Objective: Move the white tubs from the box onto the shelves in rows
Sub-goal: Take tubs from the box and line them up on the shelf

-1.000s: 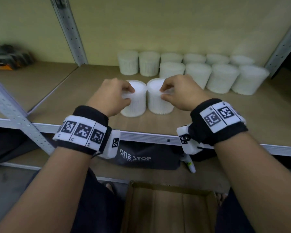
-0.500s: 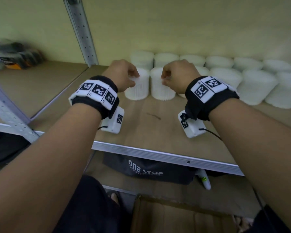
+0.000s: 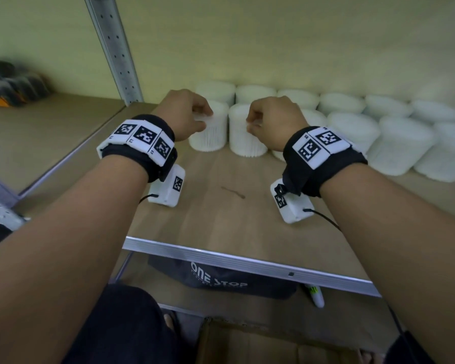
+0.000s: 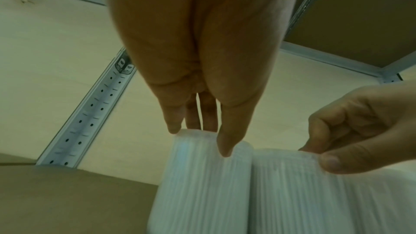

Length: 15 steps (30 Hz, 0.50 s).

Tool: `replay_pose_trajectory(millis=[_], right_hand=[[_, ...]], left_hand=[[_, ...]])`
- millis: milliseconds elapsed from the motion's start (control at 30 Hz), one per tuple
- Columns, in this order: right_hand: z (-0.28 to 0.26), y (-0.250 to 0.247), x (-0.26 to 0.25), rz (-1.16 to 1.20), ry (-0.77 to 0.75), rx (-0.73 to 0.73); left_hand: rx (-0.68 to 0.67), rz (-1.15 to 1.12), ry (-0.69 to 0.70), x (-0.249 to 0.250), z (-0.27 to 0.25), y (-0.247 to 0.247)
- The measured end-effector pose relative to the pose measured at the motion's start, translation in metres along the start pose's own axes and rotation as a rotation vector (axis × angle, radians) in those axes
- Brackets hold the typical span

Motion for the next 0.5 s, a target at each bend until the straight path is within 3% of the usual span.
replay_pose_trajectory(millis=[200, 367, 500], right_hand=[[-0.003, 0.001, 0.001, -0.008, -0.014, -0.002], [-0.009, -0.002, 0.005, 0.122, 0.022, -0.100], [-0.018, -0.019, 0.019, 0.192, 0.067, -0.013]], left_hand=[[-0.018, 0.005, 0.017, -0.001, -0.001, 0.003], [-0.102, 0.067, 0.023, 0.001, 0.001, 0.003], [-0.060, 0.020, 0.009, 0.014, 0.001, 0.002]])
Point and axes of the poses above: each hand's wrist, its own z-axis towards the middle knuckle, its own y-axis out of the palm, x = y × z, the point moved 4 cm from there along z, towards the middle knuckle, and after that the axes turned 13 degrees about x, right-handed, at the moved point
